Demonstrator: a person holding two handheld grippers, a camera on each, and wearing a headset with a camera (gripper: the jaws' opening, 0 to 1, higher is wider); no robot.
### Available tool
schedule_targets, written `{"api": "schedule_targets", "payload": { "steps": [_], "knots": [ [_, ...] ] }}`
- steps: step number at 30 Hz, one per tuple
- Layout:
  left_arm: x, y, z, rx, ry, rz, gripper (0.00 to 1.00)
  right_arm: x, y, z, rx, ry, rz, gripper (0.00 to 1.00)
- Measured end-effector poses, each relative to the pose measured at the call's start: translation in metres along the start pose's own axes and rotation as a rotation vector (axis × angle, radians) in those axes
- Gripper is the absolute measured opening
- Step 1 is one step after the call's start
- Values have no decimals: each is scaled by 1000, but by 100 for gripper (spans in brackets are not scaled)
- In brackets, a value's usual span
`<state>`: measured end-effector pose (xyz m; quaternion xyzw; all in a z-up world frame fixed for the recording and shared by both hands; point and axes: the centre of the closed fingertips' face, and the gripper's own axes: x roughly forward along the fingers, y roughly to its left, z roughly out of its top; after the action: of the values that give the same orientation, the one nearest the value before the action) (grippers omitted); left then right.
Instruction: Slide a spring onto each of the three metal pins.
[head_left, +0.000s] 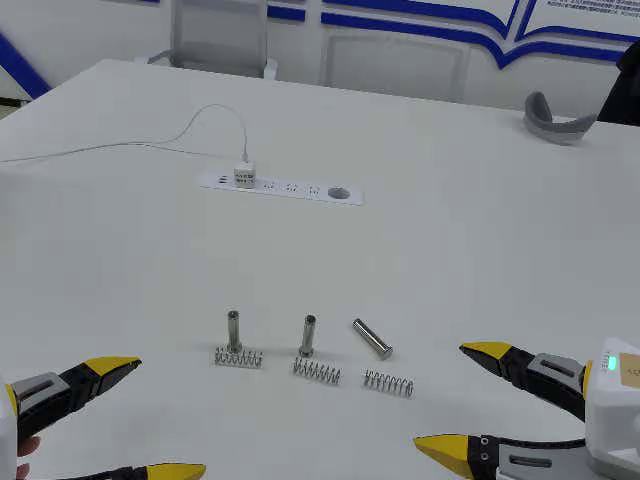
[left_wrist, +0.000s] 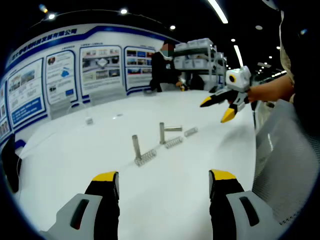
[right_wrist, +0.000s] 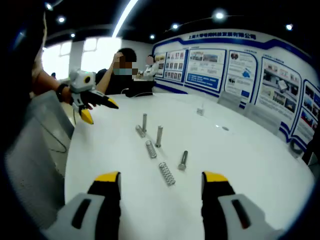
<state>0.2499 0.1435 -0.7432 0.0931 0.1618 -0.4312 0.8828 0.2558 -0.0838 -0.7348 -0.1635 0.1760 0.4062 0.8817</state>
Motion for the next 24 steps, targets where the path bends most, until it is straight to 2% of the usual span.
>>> {"api": "schedule_targets", "payload": {
  "steps": [16,24],
  "knots": [
    [-1,3,6,5,-9,7,74,4,-11,13,-5,5,-25,61],
    [-1,2,8,8,-7,5,74,11,-22,18,0,27,-43,56]
  ]
}}
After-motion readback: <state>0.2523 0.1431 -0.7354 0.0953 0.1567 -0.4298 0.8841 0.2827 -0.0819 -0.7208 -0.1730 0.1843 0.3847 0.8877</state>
